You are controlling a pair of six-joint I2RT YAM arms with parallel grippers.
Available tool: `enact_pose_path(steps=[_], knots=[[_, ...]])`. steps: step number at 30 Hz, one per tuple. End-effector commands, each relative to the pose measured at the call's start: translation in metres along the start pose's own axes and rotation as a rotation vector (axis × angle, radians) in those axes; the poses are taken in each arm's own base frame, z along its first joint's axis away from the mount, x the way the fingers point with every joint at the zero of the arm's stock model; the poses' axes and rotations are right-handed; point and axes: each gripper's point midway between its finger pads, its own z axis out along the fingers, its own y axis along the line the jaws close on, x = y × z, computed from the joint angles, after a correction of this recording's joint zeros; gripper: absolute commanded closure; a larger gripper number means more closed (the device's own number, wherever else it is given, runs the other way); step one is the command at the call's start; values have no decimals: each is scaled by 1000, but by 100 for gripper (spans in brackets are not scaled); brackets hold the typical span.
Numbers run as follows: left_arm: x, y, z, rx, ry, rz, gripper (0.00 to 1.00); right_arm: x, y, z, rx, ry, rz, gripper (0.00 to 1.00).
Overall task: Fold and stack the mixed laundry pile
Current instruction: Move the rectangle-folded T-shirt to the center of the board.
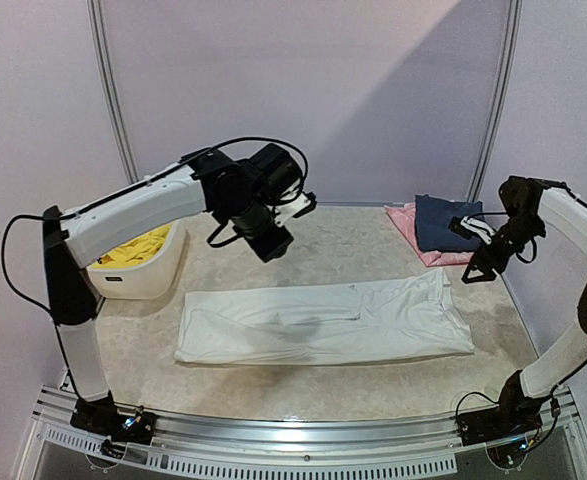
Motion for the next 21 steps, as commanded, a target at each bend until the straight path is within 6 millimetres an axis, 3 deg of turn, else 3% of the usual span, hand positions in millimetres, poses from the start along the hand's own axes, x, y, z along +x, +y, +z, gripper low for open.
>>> enact_pose_path(steps=[1, 3, 5, 11, 15, 21], knots=[[-74, -17, 58, 190, -193, -324, 57, -39, 1, 17, -207, -109, 174, 40], [-98, -19, 78, 307, -267, -491, 56, -50, -7, 30, -275, -122, 248, 40], [-108, -27, 103, 400, -275, -627, 56, -61, -12, 40, -336, -134, 311, 40], [-116, -62, 165, 576, -216, -790, 54, -63, -25, 86, -447, -67, 463, 42], [-116, -81, 191, 644, -184, -818, 54, -62, -29, 107, -462, -19, 504, 42], [-119, -111, 208, 755, -138, -811, 54, -59, -28, 127, -482, 19, 524, 44]])
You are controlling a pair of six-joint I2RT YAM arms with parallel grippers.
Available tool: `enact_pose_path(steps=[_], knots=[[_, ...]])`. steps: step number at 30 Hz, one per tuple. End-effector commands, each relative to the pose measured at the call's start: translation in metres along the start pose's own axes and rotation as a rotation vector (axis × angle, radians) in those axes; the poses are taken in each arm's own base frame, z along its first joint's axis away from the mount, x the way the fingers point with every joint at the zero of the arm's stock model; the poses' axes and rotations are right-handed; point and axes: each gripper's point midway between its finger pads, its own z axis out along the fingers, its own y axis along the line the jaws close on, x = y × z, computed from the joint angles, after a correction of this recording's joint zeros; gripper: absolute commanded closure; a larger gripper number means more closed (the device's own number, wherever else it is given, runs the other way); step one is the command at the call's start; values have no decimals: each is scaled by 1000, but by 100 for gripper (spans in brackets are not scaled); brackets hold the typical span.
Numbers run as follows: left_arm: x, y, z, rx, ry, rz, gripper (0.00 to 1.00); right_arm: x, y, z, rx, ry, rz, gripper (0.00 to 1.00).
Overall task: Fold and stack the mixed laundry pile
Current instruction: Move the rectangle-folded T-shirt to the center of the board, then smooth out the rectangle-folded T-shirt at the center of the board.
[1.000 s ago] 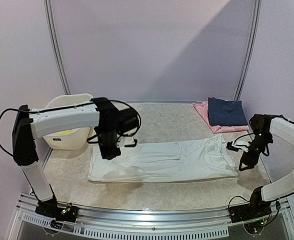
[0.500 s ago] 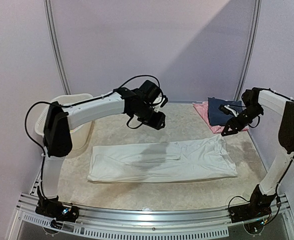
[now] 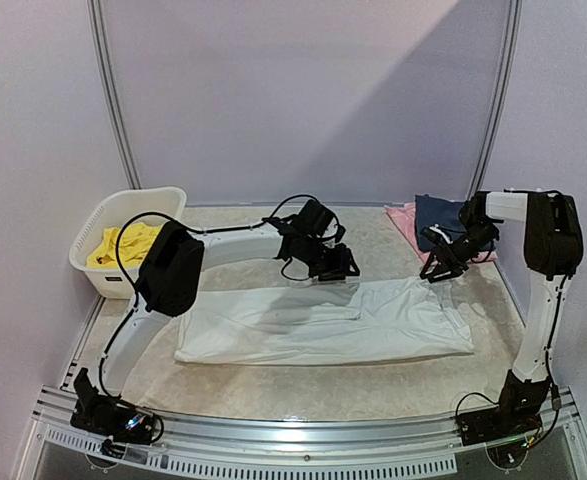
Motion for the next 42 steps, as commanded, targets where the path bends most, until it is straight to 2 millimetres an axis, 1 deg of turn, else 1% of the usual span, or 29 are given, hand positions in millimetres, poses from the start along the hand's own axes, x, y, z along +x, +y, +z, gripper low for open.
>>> enact_pose_path(steps=[1, 6, 9, 13, 17, 19, 20, 21, 24, 26, 27, 29, 31, 35, 39, 42], knots=[[5, -31, 12, 126, 34, -12, 54, -8, -1, 9, -23, 0, 27, 45], [17, -23, 26, 120, 72, -26, 53, -6, -3, 18, -51, 19, 49, 51], [23, -29, 32, 150, 100, -19, 53, -6, -3, 21, -71, 20, 50, 54], [36, -35, 37, 173, 144, 0, 55, -8, -3, 23, -83, 11, 50, 57], [46, -34, 42, 170, 175, 2, 61, -10, -5, 23, -77, 5, 47, 58], [48, -34, 42, 173, 180, 4, 65, -10, -6, 24, -76, 6, 49, 59], [48, -35, 43, 182, 181, 4, 67, -11, -2, 29, -80, 17, 39, 60], [48, -37, 43, 191, 179, 4, 70, -10, 1, 33, -83, 26, 31, 62], [45, -43, 44, 229, 173, -3, 79, -10, 3, 35, -93, 29, 32, 69], [43, -47, 43, 247, 169, -8, 87, -11, 4, 36, -99, 25, 25, 77], [41, -49, 41, 252, 160, -5, 94, -12, 5, 34, -98, 19, 17, 82], [36, -47, 38, 239, 141, -2, 99, -16, 6, 31, -91, 4, -7, 91], [27, -45, 32, 234, 104, 5, 100, -21, 8, 25, -68, -20, -42, 96], [9, -45, 12, 220, 25, 25, 100, -34, 12, 12, -18, -83, -117, 100], [3, -38, 2, 195, -12, 28, 100, -45, 15, 0, 29, -130, -161, 100], [1, -32, 0, 179, -38, 20, 100, -51, 10, -2, 56, -144, -163, 100]])
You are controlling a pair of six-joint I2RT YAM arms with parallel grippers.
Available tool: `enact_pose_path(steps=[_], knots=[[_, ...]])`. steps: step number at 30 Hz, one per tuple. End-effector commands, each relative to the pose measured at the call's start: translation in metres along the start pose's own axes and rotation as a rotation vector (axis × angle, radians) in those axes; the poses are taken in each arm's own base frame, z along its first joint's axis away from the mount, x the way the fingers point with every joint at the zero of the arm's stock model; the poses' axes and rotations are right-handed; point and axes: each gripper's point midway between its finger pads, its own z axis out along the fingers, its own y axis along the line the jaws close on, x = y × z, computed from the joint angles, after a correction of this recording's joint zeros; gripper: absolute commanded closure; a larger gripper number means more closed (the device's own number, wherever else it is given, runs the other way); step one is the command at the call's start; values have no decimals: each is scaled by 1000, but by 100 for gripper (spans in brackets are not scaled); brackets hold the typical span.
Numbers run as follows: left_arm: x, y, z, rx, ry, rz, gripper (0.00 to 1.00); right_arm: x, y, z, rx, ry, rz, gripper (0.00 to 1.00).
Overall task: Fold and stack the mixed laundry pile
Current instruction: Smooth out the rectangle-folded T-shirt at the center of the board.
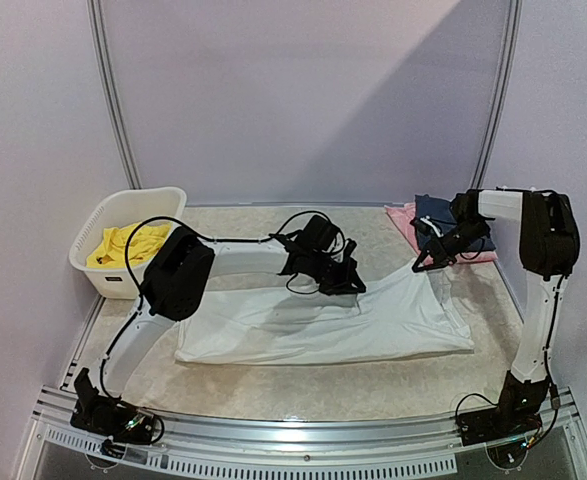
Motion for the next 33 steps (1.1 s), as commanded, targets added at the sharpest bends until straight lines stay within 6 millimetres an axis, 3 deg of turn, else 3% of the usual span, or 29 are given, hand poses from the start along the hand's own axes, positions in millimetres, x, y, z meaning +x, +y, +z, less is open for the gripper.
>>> enact_pose_path(steps=[1, 10, 17, 23, 33], knots=[[-31, -17, -27, 9, -124, 44, 100, -20, -5, -11, 76, -62, -68, 100], [-37, -5, -36, -42, -205, 47, 100, -19, -20, 0, 80, -46, -28, 100], [-36, 0, -38, -73, -213, 47, 100, -22, -20, 6, 71, -50, -32, 99], [-36, -13, -53, -59, -238, 75, 100, -33, 8, 2, 100, -58, -143, 99], [-25, -19, -47, -39, -216, 81, 100, -49, 37, -19, 131, -121, -215, 99]])
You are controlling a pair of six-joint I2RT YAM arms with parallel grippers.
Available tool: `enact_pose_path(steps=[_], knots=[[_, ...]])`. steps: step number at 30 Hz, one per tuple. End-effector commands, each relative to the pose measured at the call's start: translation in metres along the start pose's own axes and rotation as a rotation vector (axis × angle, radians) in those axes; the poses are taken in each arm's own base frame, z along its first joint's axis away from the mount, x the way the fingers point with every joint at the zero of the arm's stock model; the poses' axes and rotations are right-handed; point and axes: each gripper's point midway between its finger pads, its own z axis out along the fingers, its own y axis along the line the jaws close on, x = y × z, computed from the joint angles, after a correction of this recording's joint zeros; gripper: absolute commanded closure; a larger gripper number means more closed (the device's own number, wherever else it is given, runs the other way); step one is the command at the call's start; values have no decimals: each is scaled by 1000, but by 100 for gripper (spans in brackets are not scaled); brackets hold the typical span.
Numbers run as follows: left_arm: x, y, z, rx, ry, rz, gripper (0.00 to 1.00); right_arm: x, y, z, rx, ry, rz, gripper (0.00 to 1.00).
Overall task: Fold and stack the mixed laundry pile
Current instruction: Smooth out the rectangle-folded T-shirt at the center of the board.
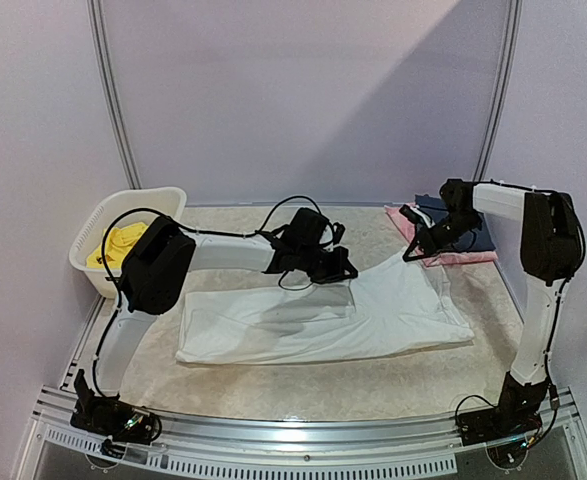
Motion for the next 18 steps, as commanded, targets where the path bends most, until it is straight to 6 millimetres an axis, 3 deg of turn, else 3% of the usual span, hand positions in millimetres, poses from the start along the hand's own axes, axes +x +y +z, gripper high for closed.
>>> enact_pose_path(steps=[1, 13, 18], knots=[[-1, -8, -7, 4, -21, 17, 100, -22, 11, -21, 36, -68, -60, 99], [-9, -13, -25, -12, -110, 19, 99, -31, 23, -19, 73, -79, -123, 99], [-3, -7, -23, -37, -85, 7, 95, -21, -4, -7, 166, -20, -66, 95]])
